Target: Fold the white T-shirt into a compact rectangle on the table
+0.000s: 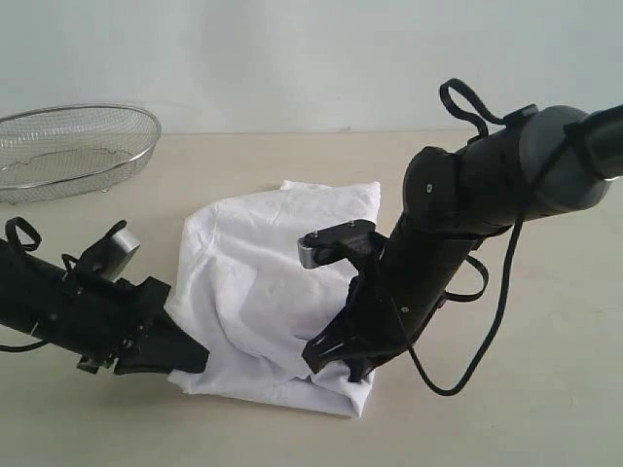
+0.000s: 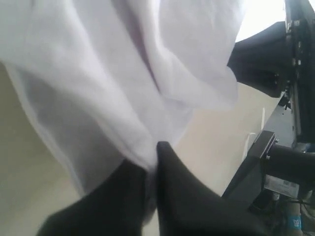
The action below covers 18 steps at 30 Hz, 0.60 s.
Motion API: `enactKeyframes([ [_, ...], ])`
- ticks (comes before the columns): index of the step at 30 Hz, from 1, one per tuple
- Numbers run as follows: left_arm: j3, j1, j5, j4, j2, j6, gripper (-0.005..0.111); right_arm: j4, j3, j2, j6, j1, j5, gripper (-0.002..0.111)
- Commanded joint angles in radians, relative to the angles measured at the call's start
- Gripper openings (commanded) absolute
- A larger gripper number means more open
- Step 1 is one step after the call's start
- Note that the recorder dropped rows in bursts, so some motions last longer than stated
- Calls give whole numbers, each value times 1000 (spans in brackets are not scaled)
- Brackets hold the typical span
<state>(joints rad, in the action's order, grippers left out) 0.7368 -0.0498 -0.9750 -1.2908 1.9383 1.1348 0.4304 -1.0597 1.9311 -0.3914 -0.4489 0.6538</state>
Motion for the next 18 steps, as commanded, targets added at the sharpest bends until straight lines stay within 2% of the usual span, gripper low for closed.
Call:
enactKeyframes([
  [1,6,47,-4,61,-34,-3,4,-25,2,2,1,0,15,0],
  [6,21,104,24,84,-55,-21,4,-26,2,2,4,0,15,0],
  [18,43,106,-47,93,-55,-36,4,-31,2,2,6,0,19,0],
])
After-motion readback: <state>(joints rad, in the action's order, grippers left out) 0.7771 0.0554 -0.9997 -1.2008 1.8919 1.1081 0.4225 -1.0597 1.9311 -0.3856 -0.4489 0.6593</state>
